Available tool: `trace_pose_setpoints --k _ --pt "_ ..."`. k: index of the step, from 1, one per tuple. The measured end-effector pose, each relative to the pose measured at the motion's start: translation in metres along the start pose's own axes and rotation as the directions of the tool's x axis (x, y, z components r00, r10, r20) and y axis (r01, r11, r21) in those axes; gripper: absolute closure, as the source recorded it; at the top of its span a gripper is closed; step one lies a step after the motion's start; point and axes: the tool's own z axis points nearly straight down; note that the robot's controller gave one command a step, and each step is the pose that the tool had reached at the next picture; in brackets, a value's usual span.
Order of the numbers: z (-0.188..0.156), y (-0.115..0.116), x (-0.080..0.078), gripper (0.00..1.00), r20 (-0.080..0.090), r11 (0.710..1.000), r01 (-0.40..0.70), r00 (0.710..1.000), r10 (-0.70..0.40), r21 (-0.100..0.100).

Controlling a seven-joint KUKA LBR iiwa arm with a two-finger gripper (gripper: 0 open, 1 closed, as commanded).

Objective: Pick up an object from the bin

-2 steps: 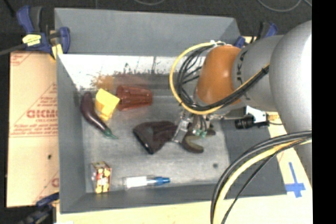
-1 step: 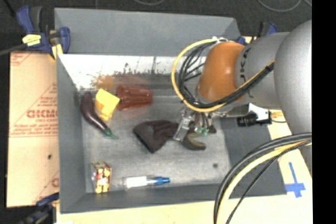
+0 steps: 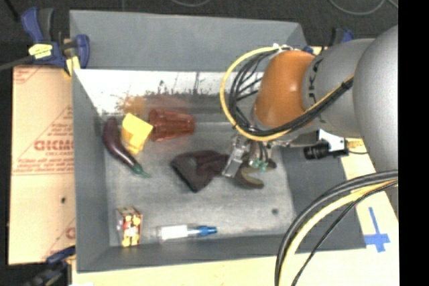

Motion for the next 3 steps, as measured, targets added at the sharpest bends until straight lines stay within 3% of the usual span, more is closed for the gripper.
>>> trace_pose_setpoints --k 3 --pt "-0.042 0.0 0.0 1.0 -0.003 1.0 0.003 1.0 -0.003 0.001"
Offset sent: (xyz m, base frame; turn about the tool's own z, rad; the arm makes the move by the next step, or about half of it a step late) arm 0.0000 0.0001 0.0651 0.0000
